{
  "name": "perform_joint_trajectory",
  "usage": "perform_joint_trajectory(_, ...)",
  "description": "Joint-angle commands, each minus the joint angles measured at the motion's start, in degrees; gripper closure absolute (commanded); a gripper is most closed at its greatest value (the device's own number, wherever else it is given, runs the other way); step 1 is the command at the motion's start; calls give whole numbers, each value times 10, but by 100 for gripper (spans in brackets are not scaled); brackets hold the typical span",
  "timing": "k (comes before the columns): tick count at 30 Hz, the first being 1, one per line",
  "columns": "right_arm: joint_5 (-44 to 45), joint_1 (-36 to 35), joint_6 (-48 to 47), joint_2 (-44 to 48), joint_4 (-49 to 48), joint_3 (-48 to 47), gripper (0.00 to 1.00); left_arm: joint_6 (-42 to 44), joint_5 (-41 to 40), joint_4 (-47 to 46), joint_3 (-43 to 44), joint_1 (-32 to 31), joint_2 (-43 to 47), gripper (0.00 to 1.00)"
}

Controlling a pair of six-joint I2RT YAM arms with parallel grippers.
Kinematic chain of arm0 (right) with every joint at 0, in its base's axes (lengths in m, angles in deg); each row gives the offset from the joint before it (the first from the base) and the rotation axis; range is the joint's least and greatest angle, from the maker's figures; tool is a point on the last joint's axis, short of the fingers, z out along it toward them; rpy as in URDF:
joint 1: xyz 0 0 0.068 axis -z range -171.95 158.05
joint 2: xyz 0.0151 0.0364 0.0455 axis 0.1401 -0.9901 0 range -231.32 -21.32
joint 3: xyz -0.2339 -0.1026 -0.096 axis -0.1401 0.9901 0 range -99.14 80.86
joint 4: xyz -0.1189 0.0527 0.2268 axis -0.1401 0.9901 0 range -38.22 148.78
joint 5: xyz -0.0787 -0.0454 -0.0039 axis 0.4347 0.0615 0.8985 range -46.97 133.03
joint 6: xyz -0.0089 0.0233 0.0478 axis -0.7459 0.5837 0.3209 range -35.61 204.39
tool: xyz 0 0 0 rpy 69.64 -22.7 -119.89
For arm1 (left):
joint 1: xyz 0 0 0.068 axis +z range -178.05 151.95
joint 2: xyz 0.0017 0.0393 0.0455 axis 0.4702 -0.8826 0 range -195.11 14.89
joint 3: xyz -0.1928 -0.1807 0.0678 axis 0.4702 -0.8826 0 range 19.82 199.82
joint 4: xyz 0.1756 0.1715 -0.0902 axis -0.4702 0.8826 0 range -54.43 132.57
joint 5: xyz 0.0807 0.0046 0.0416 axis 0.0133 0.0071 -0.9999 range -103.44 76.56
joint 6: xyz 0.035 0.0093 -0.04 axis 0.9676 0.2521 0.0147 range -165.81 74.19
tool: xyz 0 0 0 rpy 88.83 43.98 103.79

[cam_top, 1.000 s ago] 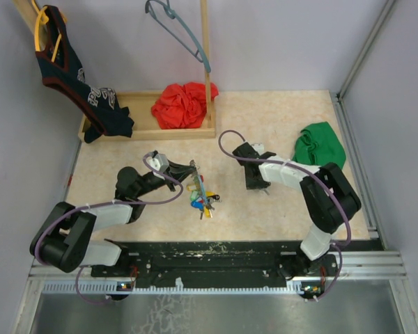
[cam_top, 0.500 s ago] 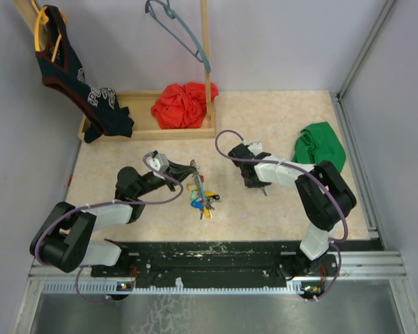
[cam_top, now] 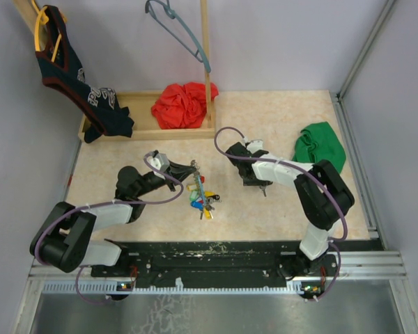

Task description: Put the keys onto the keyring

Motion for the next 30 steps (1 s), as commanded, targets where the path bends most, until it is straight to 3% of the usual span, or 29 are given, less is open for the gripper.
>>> perform_joint_trajectory(1,37,-7,28,-1,4,-23,60,4,5,-16,19,2,8,100)
perform_joint_trajectory(19,57,-16,59,-29,9,-13,73,3,7,-12,21,2,9,100)
perform_joint_trajectory(28,65,-16,54,-26,3,-4,86,2,8,-11,21,2,11,100)
perform_joint_trajectory(30,62,-16,52,-24,1,-2,95,1,8,-11,21,2,12,100)
